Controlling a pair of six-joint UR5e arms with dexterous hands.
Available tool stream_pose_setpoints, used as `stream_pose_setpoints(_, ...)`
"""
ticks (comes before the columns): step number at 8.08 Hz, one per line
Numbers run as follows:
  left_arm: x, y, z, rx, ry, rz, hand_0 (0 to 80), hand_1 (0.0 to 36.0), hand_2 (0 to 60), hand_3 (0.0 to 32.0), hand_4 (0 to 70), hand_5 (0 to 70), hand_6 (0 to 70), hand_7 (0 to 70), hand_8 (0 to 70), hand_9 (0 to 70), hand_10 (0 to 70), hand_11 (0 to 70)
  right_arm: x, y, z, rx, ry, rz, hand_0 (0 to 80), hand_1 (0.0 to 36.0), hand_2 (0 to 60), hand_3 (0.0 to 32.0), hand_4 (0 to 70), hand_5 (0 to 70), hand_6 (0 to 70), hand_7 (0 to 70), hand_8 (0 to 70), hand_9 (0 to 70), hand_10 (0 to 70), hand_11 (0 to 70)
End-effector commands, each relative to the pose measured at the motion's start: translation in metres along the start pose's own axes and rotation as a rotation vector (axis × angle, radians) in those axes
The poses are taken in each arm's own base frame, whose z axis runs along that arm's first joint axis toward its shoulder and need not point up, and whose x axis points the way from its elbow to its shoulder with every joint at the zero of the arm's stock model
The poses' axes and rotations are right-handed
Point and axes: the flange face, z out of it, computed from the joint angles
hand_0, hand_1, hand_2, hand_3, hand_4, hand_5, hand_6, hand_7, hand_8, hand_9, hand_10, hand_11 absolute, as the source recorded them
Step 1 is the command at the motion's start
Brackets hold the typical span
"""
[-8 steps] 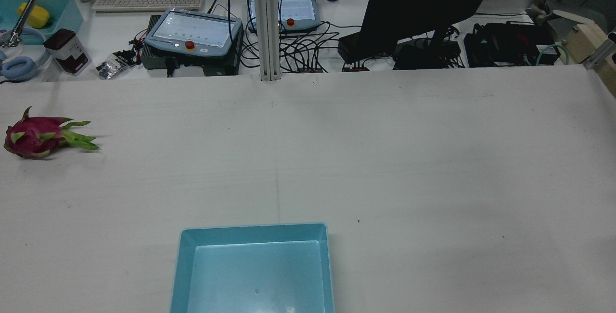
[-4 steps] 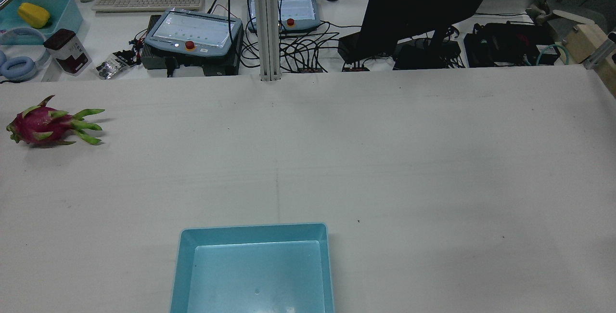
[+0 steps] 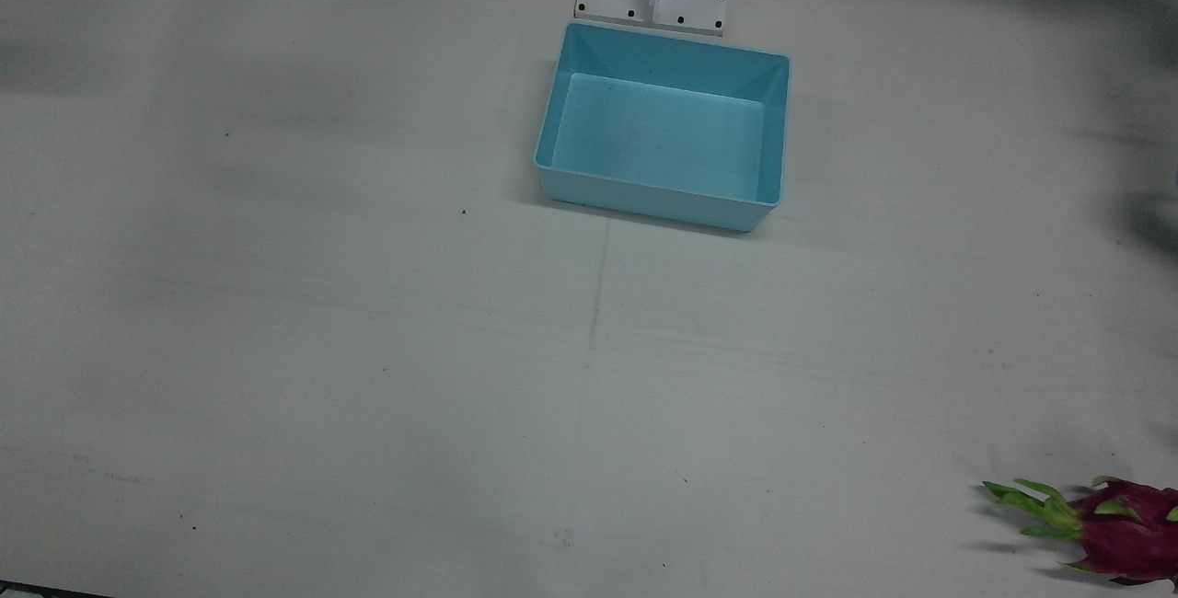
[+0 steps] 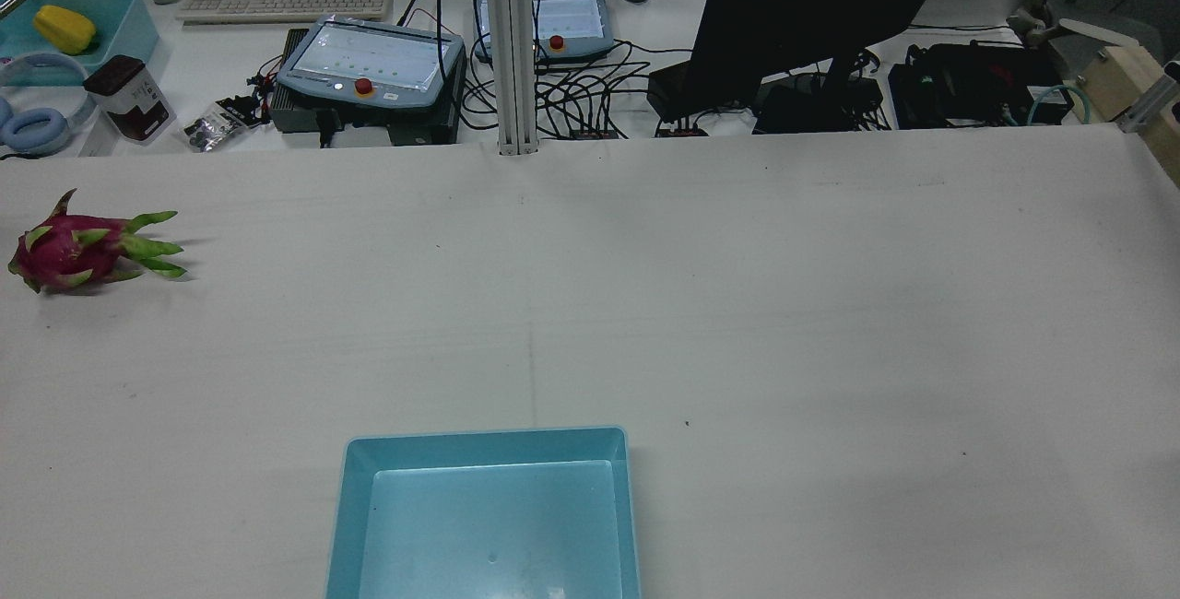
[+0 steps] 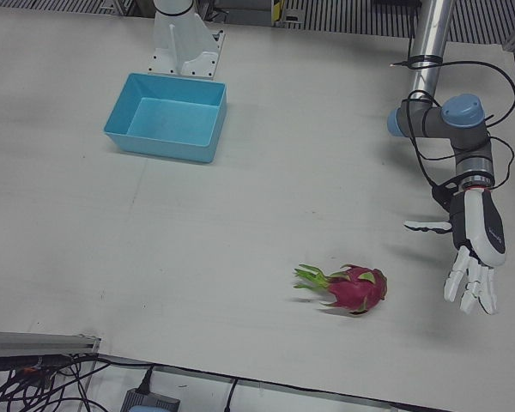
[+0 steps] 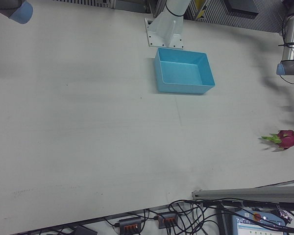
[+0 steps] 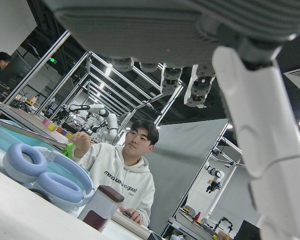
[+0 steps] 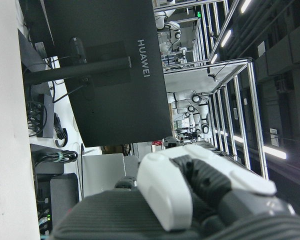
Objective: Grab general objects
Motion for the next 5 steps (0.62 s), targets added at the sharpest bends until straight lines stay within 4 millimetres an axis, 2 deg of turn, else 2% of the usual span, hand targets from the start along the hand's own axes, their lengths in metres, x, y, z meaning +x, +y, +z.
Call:
stream_pose_setpoints(1,0.032,0.026,0.024,-0.012,0.031,-0.008,46.0,11.1,6.8,0.0,11.2,0.0,4.2,15.9,0.0,1.7,0.9,2.5,-0.001,0.000,0.000,0.000,-0.001,0.000,0.0,0.0,0.0,0.0,0.0,0.0,0.0,0.0,0.0,0.0,0.0,0.0)
stream_pose_setpoints(2,0.083,0.061,0.047,0.003,0.001,0.009,46.4,11.5,7.4,0.0,7.4,21.8,4.5,16.8,0.0,1.9,0.6,2.2,0.000,0.000,0.000,0.000,0.000,0.000,0.0,0.0,0.0,0.0,0.0,0.0,0.0,0.0,0.0,0.0,0.0,0.0)
stream_pose_setpoints(3,0.131,0.080,0.033,0.014,-0.019,0.027,47.1,13.1,10.9,0.0,0.6,70.0,5.2,17.9,0.0,2.1,0.5,2.2,0.000,0.000,0.000,0.000,0.000,0.000,0.0,0.0,0.0,0.0,0.0,0.0,0.0,0.0,0.0,0.0,0.0,0.0)
stream_pose_setpoints(4,0.174,0.100,0.031,0.027,-0.041,0.042,48.2,14.6,11.5,0.0,0.0,70.0,6.1,17.4,0.2,2.0,0.6,2.4,0.000,0.000,0.000,0.000,0.000,0.000,0.0,0.0,0.0,0.0,0.0,0.0,0.0,0.0,0.0,0.0,0.0,0.0)
stream_pose_setpoints(5,0.208,0.120,0.033,0.028,-0.059,0.078,48.0,14.5,10.9,0.0,0.0,70.0,5.0,14.5,0.0,1.5,0.4,2.2,-0.001,0.000,0.000,0.000,-0.001,0.000,0.0,0.0,0.0,0.0,0.0,0.0,0.0,0.0,0.0,0.0,0.0,0.0)
